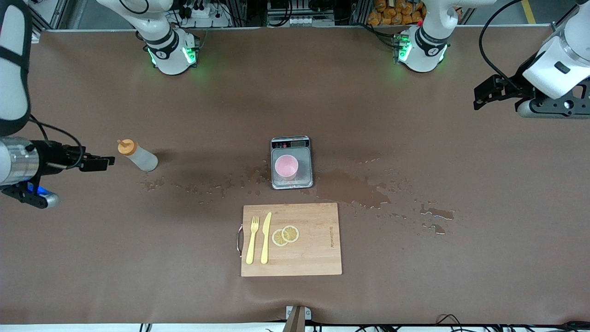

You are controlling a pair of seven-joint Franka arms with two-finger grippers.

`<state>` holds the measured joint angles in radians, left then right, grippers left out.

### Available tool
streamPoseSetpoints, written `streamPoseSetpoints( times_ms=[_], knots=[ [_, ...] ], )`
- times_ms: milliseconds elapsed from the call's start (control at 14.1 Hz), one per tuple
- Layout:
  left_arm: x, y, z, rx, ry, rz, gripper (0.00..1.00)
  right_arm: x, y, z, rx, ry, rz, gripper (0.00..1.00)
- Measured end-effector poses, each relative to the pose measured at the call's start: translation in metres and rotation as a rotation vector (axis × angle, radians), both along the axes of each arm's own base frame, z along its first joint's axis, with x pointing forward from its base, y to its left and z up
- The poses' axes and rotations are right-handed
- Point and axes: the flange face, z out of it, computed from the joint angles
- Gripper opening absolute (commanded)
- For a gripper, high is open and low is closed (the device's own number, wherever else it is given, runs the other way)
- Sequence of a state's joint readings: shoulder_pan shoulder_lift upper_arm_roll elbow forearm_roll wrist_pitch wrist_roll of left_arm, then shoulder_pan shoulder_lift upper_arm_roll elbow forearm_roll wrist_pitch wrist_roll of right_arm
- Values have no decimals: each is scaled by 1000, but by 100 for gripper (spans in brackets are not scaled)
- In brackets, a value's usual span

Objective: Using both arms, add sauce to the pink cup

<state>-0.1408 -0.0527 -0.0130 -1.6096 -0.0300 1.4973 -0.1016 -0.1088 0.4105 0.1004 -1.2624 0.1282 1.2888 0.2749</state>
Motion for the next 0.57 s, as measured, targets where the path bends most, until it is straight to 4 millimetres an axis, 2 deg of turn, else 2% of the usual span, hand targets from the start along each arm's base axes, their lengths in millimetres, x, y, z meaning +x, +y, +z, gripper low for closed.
streamPoseSetpoints(
  times_ms=[283,566],
  knots=[
    [2,3,-1,0,-3,6,100,-30,5,14,-11,-95,61,99],
    [2,3,-1,-1,-3,7,100,-69,12,34,-33,-194,99,99]
  ],
)
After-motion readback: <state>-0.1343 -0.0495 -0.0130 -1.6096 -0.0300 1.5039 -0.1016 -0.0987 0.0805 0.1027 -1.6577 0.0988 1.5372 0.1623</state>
